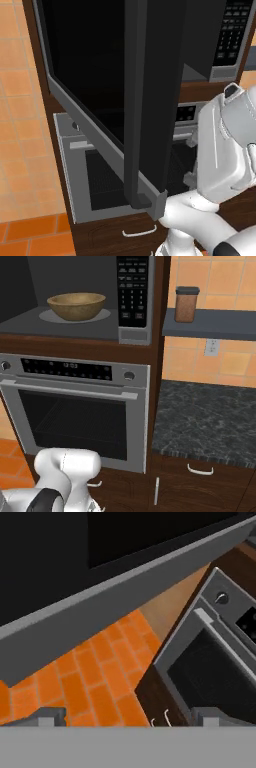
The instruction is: Open the microwave, place the bowl with waffle inside the microwave, then close the microwave door and turn it on.
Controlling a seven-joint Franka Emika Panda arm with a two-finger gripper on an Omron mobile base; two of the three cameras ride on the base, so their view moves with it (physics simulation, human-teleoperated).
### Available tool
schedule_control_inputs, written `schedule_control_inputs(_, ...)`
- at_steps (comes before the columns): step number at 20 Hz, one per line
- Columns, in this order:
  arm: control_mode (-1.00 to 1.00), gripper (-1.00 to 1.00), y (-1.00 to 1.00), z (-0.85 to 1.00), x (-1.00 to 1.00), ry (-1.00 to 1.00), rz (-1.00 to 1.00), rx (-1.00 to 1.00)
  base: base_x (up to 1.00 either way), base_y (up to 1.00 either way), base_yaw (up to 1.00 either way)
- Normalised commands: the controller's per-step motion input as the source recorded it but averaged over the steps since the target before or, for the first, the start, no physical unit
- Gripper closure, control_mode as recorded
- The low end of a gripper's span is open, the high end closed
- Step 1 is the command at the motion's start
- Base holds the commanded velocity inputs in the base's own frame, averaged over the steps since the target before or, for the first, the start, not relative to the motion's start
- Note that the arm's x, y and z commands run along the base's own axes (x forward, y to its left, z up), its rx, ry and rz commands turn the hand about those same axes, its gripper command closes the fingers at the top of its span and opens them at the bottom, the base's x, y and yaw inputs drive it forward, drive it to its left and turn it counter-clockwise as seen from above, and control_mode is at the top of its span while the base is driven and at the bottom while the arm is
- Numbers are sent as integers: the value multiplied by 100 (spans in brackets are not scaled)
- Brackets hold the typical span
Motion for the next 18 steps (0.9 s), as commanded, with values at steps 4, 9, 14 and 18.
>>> schedule_control_inputs(4, -100, -100, 33, -23, -52, -46, 19, -17, 0, 0, 0)
schedule_control_inputs(9, -100, -100, 44, -14, -46, -37, 4, -2, 0, 0, 0)
schedule_control_inputs(14, -100, -100, 63, -29, -36, -13, 0, -2, 0, 0, 0)
schedule_control_inputs(18, -100, -100, 98, -27, -31, -13, 0, -7, 0, 0, 0)
